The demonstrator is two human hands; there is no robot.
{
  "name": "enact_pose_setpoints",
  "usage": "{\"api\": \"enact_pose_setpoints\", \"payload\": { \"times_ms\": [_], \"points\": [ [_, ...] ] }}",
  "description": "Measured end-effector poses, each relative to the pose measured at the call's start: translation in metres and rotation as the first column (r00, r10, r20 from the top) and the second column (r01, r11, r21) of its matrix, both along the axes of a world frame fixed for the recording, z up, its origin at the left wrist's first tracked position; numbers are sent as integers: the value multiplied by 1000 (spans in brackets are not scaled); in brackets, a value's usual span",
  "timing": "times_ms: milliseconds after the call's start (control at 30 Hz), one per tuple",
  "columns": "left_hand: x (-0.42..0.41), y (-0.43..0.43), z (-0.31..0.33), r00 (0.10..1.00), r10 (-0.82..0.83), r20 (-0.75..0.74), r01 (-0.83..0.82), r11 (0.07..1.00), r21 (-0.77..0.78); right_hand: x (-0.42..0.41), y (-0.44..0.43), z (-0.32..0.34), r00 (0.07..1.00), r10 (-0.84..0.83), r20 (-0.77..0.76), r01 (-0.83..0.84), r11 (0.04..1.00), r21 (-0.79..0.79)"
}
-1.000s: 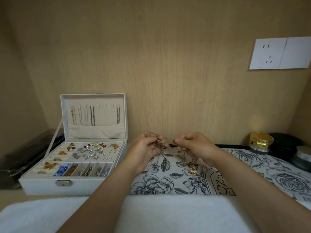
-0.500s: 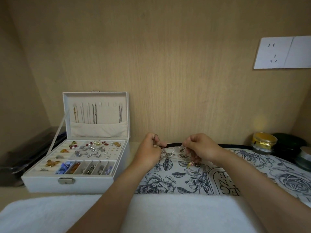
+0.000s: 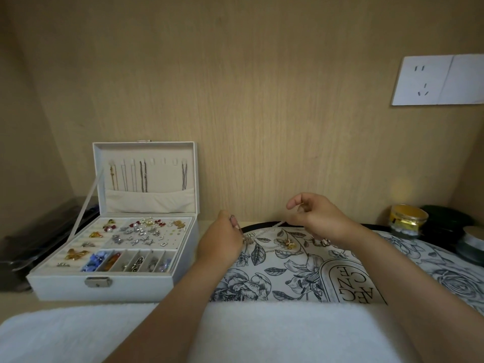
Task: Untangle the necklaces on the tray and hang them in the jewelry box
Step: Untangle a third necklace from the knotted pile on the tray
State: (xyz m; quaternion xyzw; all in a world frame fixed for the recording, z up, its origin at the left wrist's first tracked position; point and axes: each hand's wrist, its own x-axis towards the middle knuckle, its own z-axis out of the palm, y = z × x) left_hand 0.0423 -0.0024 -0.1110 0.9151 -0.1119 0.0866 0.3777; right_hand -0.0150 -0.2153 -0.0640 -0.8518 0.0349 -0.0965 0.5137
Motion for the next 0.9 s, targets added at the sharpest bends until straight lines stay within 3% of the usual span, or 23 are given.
{"api": "enact_pose_setpoints", "payload": {
  "times_ms": [167, 267, 333, 433, 500, 567, 633, 700, 767, 833, 900],
  "points": [
    [-3, 5, 1, 995, -16, 98, -17, 944, 329, -7, -3, 4, 949, 135, -286, -188, 968, -165],
    [-5, 4, 5, 984, -6, 176, -68, 908, 413, -16, 7, 9, 758, 375, -534, -437, 899, 11],
    [-6, 4, 8, 983, -1, 184, -89, 873, 480, -19, 13, 11, 644, 449, -619, -530, 846, 62],
    [-5, 6, 12, 978, 4, 211, -141, 757, 638, -21, 14, 14, 580, 464, -669, -576, 815, 66],
    [-3, 8, 15, 962, -30, 270, -166, 719, 674, -20, 15, 16, 603, 448, -660, -593, 805, 4],
    [0, 10, 15, 938, -120, 324, -131, 743, 657, -18, 18, 17, 695, 408, -593, -584, 800, -134],
    [3, 10, 14, 915, -210, 344, -48, 790, 611, -14, 22, 15, 826, 333, -455, -484, 833, -269],
    [4, 10, 13, 903, -264, 338, 33, 829, 558, -9, 27, 6, 947, 231, -224, -306, 865, -398],
    [4, 9, 11, 899, -302, 318, 110, 857, 504, -4, 32, -8, 978, 198, -66, -202, 820, -535],
    [3, 10, 6, 900, -329, 286, 166, 864, 475, -1, 37, -21, 965, 249, -86, -248, 748, -615],
    [4, 11, 3, 907, -337, 254, 198, 871, 449, 0, 37, -27, 958, 260, -118, -277, 751, -600]
  ]
}}
